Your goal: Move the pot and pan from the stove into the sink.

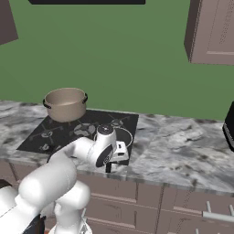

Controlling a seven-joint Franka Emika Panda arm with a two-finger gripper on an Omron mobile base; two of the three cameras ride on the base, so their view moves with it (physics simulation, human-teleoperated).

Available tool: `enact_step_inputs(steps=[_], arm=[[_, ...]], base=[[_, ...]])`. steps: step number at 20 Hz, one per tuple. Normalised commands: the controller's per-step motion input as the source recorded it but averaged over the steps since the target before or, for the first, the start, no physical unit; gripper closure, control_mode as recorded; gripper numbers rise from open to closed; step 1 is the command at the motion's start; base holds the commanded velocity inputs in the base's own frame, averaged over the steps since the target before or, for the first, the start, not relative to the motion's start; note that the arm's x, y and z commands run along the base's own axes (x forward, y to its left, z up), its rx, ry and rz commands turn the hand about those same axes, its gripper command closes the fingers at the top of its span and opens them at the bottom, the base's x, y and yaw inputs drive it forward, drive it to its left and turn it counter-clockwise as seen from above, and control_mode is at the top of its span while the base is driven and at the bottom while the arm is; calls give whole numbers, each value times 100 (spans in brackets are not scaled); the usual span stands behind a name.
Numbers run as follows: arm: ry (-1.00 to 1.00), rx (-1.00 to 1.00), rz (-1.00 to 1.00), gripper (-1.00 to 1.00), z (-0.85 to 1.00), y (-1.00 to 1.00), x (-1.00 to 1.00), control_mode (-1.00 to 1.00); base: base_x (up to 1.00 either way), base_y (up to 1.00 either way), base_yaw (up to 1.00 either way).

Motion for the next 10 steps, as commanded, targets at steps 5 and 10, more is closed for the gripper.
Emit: enact_step_inputs(steps=[5, 10], arm=[[0, 0, 0, -100, -34, 4, 0, -100], [1, 0, 0, 100, -28, 5, 0, -100]], base=[[0, 0, 0], [0, 0, 0]])
